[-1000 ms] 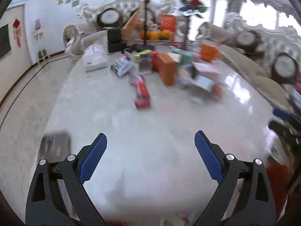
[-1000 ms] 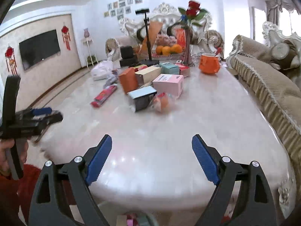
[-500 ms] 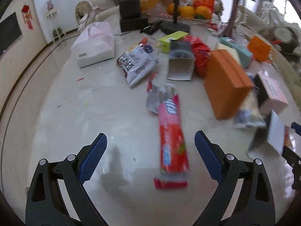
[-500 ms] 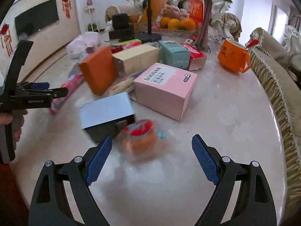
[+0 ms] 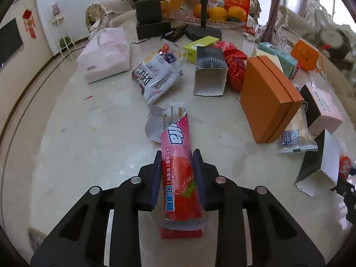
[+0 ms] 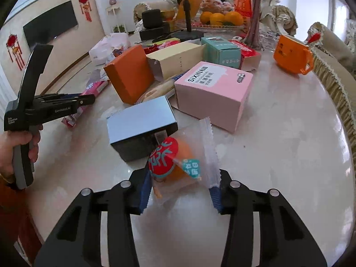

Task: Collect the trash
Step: 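Grasp the pink snack wrapper with the left gripper while the right grasps the clear bread bag, then carry both items over the wastebasket and open both grippers to drop them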

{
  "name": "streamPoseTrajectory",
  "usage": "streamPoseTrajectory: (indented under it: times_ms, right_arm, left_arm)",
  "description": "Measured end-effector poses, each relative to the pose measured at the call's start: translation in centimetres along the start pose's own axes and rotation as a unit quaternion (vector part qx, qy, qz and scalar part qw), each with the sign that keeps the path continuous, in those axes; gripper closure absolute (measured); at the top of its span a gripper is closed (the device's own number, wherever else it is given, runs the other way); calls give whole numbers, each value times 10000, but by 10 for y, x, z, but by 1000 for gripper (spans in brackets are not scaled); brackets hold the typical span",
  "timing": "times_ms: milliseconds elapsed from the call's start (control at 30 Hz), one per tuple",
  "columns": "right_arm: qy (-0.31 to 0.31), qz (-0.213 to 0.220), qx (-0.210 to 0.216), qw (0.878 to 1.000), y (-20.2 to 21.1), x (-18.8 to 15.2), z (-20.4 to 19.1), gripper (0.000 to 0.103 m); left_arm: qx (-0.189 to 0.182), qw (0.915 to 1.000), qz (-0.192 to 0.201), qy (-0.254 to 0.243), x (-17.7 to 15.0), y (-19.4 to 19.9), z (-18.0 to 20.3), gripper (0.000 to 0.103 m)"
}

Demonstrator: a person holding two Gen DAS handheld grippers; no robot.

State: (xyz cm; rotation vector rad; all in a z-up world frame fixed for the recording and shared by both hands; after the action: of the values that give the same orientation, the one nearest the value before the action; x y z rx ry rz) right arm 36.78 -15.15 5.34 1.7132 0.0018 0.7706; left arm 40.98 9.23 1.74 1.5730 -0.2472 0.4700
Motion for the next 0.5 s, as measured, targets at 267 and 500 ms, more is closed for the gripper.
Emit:
streamPoseTrajectory:
  times_ms: [267, 500]
  right_arm:
    - [-274, 443, 100, 9986, 31, -26, -1, 62]
    - [-524, 667, 232, 9961, 51, -44, -5, 63]
  left_arm:
    - [-396, 9989, 231, 139, -10, 25, -12, 75]
    - [-694, 9965, 431, 167, -31, 57, -16, 75]
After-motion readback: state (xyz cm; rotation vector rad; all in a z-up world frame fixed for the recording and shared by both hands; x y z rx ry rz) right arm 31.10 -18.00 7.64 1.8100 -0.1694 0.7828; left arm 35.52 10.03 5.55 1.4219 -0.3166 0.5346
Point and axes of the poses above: each gripper's, at about its wrist camera, not at the fingertips, and y roughly against the way its jaws point, z to its right, x to its top, the point moved 1 cm from there along -y, roughly the way its jaws point, and after that the axes turned 10 degrees about -z, right-handed, at the moved point
